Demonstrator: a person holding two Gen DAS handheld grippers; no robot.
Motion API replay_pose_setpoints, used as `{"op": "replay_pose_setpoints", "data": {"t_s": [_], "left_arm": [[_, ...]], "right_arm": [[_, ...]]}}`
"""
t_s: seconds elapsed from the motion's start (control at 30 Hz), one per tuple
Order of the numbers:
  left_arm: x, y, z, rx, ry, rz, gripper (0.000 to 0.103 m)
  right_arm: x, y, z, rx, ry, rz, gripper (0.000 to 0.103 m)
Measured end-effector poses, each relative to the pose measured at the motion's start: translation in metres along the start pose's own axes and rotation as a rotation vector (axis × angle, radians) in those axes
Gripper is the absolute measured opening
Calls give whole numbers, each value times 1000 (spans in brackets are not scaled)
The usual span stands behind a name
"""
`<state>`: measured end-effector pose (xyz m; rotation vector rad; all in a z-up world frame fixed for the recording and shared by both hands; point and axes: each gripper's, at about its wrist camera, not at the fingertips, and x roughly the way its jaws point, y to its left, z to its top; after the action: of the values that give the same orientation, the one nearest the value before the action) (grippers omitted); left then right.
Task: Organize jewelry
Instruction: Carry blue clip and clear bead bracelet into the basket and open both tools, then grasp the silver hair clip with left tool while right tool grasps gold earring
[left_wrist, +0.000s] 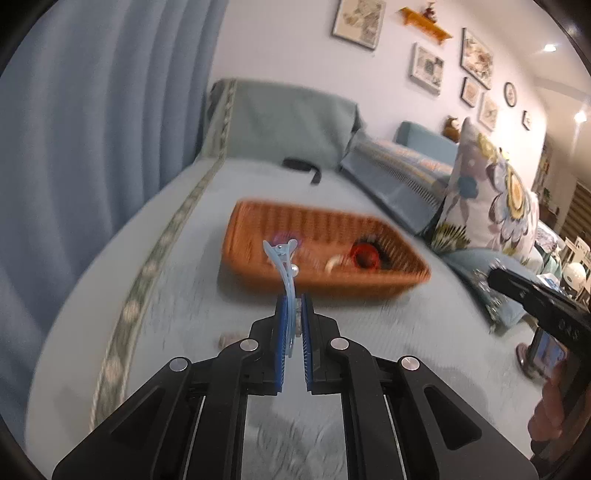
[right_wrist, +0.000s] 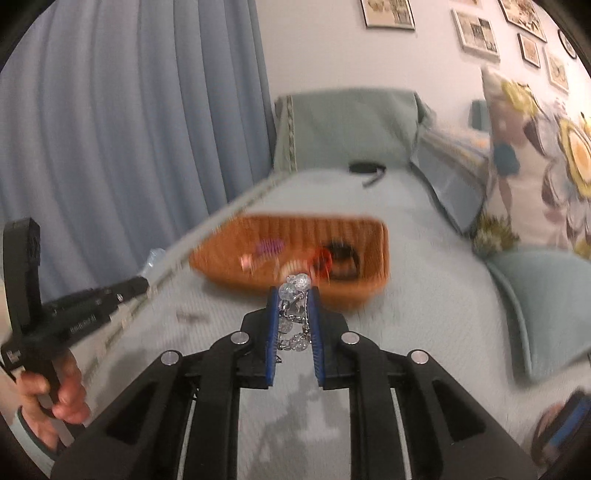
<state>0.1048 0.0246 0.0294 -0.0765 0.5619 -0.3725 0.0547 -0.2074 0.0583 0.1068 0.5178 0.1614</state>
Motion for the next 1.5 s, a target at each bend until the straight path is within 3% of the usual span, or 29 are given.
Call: {"op": "replay_pose_setpoints", "data": {"t_s": [0.17, 0.33, 0.57, 0.73, 0.8, 0.83, 0.93, 1.27, 1.5], "left_arm": [[20, -12, 42, 37, -51, -29, 6], [65, -11, 63, 29, -41, -50, 6], [121, -1, 59, 15, 19, -59, 6], [143, 5, 47, 15, 75, -56, 7], [145, 9, 45, -4, 92, -64, 10], [144, 12, 44, -17, 94, -72, 18], [131, 18, 47, -28, 77, -61, 30], [56, 25, 55, -38, -1, -54, 36], [24, 48, 23, -79, 24, -29, 38]], "right_arm": [[29, 4, 49, -16, -47, 26, 13], [77, 7, 75, -24, -31, 47, 13], [161, 3, 70, -27, 95, 21, 13], [194, -5, 52, 0, 183, -2, 14], [196, -7, 49, 10, 197, -9, 19], [195, -7, 48, 7, 195, -17, 22], [184, -8, 49, 14, 176, -21, 42], [117, 9, 44, -10, 117, 48, 43], [87, 31, 5, -40, 156, 110, 43]]}}
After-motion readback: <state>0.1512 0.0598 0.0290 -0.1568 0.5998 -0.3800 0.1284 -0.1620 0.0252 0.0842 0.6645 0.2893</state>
